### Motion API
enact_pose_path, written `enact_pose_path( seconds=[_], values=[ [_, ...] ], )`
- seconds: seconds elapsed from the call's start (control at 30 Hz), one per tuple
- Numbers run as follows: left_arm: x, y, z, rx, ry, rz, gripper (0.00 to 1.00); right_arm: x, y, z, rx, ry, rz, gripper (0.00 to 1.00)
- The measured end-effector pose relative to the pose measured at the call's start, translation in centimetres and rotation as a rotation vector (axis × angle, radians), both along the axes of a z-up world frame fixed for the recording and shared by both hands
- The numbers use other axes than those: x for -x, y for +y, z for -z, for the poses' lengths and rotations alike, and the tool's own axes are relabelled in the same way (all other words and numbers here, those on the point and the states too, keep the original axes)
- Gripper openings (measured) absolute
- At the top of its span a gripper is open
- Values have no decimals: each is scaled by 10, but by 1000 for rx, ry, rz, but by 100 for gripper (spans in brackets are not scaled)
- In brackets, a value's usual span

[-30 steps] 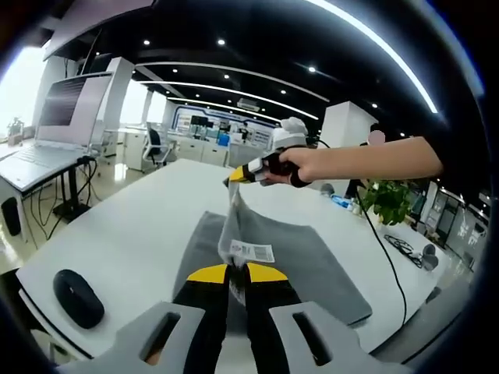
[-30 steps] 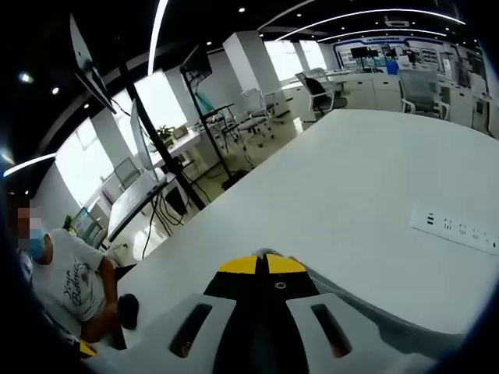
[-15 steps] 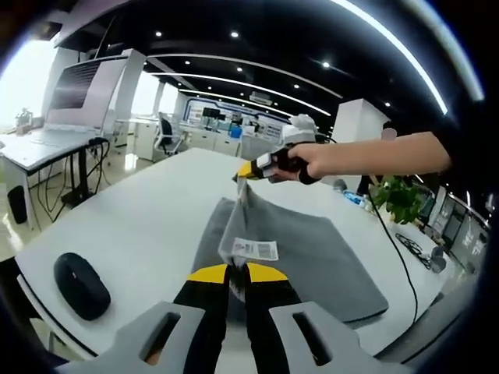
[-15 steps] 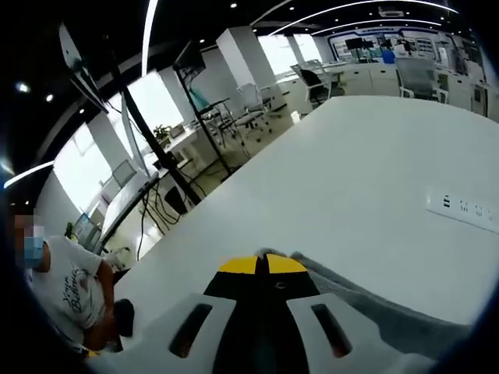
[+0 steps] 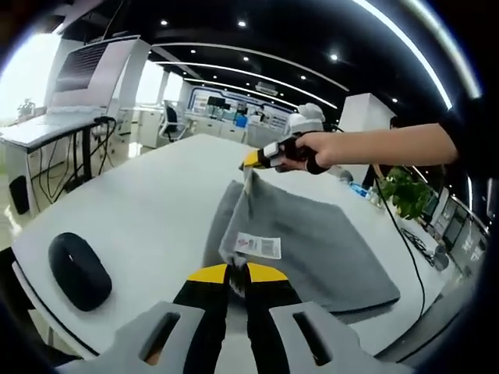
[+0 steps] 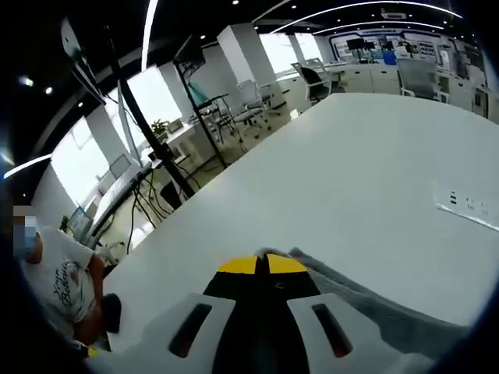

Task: Fold the towel on the table until its edges align and the towel forms a compact rectangular stack.

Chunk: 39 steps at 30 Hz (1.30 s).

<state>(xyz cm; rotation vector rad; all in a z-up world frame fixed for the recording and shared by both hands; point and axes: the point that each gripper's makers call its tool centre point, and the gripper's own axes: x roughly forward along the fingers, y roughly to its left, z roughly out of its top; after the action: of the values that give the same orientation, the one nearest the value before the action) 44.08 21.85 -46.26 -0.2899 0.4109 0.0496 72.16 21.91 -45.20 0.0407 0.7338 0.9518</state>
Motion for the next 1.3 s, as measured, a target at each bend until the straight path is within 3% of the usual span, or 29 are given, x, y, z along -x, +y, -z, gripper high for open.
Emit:
enact_pose_path(
  seconds=[0.27,0.37,0.53,0.63,0.7,0.77,0.83,0.93,1.0,1.07,1.27,1.3],
  values=[
    [3,-3,7,-3,36,13,8,-9,7,9,2,6,-6,1],
    [4,3,13,9,59,-15,9,-8,7,10,1,10,-8,2],
    [5,8,13,14,61,-28,9,-1,4,7,-2,9,-20,4],
    [4,6,10,7,62,-20,10,-7,5,10,-2,9,-25,4],
    [3,7,8,2,61,-19,10,6,2,2,-2,0,-31,5],
    [3,8,8,-2,59,-23,12,-7,9,7,-8,-4,-39,5],
    [3,9,8,-6,56,-28,12,-6,10,6,-14,-6,-45,5],
    [1,7,7,-3,52,-20,12,0,7,-1,-11,-19,-53,5],
    [2,5,7,-2,52,-9,12,-8,7,3,-9,-19,-53,5],
    [2,4,7,-3,53,1,13,3,-1,-6,-2,-23,-54,5],
    [3,-5,4,-5,53,27,17,-5,-9,-4,10,-29,-52,5],
    [3,-7,3,-7,52,36,18,-6,-16,-2,52,-72,-74,5]
  ],
)
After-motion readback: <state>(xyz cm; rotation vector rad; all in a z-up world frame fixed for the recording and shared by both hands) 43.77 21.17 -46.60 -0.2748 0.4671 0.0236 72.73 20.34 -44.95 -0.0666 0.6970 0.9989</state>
